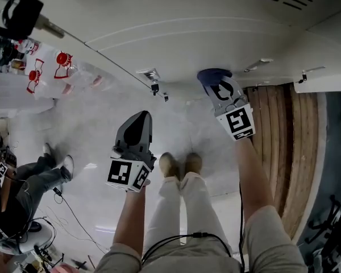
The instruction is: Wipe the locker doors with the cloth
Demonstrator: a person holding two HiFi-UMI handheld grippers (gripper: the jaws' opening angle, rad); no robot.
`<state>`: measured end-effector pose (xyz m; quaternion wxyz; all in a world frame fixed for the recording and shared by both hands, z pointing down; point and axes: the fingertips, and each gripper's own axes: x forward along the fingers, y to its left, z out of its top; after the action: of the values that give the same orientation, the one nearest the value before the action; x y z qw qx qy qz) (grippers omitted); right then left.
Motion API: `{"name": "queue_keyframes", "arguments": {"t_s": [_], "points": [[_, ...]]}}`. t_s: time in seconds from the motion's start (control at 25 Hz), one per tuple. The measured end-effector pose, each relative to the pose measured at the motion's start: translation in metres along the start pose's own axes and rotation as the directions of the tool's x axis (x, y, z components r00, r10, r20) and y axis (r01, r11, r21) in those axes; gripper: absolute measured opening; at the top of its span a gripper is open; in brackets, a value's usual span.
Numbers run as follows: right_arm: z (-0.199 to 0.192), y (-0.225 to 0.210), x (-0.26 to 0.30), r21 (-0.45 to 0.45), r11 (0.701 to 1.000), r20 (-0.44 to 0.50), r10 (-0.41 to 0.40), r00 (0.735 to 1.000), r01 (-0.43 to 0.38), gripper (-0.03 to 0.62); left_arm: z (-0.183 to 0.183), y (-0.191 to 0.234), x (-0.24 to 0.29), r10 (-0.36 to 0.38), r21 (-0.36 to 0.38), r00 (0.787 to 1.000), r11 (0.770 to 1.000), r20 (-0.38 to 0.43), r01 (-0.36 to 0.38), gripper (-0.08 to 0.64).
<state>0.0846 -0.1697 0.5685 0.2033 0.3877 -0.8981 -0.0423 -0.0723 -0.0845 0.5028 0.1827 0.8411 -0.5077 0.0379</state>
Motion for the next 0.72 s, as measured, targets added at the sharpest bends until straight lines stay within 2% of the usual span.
{"name": "queue_keyframes", "arguments": {"t_s": [0.2, 0.36, 0.52, 0.6, 0.72], "points": [[-0.010, -0.014, -0.010, 0.048, 0.998, 0.005, -0.049, 0.999, 0.049, 0.051, -0.005, -0.001, -0.005, -0.001, -0.001, 1.000, 1.000, -0.007, 0.001, -0.002], [-0.023, -0.029, -0.018, 0.141, 0.981, 0.016, -0.140, 0.990, 0.136, 0.051, -0.010, 0.002, -0.009, 0.003, -0.002, 1.000, 1.000, -0.013, -0.003, -0.002], [-0.023, -0.028, -0.019, 0.181, 0.958, 0.033, -0.231, 0.972, 0.221, 0.052, -0.014, 0.008, -0.013, 0.006, -0.001, 1.000, 1.000, -0.009, -0.006, -0.002], [-0.022, -0.013, -0.013, 0.209, 0.954, 0.052, -0.230, 0.972, 0.214, 0.054, -0.016, 0.011, -0.014, 0.009, -0.005, 1.000, 1.000, -0.003, -0.009, -0.002], [-0.020, 0.028, 0.011, 0.205, 0.971, 0.077, -0.141, 0.987, 0.123, 0.054, -0.021, 0.014, -0.014, 0.002, -0.008, 1.000, 1.000, 0.008, -0.002, -0.002]]}}
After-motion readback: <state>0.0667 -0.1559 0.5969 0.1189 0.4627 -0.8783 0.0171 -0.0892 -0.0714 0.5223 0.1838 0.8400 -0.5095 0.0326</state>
